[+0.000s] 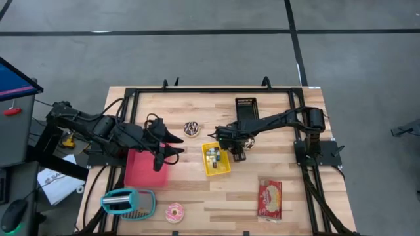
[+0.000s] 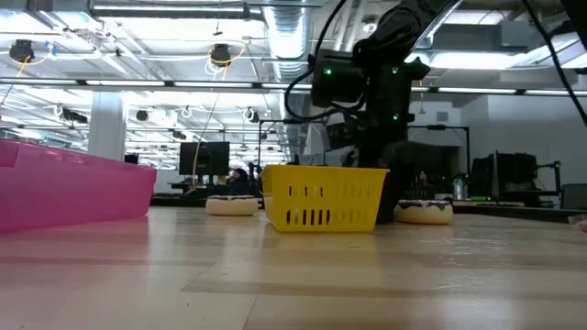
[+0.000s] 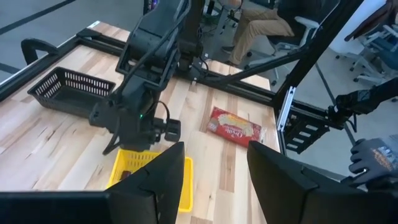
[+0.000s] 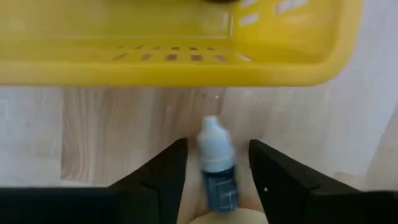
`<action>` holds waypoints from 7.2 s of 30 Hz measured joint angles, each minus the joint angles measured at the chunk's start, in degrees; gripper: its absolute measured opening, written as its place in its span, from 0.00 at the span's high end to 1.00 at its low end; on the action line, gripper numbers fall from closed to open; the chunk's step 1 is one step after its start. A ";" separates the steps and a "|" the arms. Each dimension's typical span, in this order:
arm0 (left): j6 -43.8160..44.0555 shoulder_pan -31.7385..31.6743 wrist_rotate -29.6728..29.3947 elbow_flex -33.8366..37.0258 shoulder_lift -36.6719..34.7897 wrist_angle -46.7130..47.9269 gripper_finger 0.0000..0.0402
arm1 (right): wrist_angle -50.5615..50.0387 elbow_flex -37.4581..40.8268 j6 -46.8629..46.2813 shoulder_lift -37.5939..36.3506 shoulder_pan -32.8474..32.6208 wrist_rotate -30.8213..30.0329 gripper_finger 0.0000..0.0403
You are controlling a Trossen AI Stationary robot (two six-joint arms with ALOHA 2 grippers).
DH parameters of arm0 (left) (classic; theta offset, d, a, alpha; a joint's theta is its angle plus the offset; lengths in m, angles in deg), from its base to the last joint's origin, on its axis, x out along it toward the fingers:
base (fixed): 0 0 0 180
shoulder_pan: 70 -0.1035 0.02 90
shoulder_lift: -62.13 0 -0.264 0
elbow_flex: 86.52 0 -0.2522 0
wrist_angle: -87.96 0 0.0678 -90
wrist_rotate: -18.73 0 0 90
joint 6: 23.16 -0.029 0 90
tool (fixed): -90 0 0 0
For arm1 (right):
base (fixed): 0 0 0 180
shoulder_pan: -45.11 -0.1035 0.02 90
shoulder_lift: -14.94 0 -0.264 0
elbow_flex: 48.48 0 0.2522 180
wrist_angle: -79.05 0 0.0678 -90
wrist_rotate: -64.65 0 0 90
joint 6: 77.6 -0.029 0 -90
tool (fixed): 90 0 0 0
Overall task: Pick & Place Food Item
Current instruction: Put the black food coloring bottle into the yellow bin, then put the red popcorn bag into the pink bin
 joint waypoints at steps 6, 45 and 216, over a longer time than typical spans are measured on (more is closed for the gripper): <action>0.14 0.00 0.02 0.00 0.00 -0.01 0.57 | 0.54 0.15 -0.64 -0.03 0.26 0.26 0.72; -0.21 0.00 -0.85 0.00 0.00 1.63 0.57 | -0.88 -12.87 -12.87 -8.53 2.26 10.35 0.87; -13.15 -19.44 31.95 0.09 0.94 -0.92 0.45 | 13.57 18.53 -141.99 -10.76 -53.83 -4.37 0.70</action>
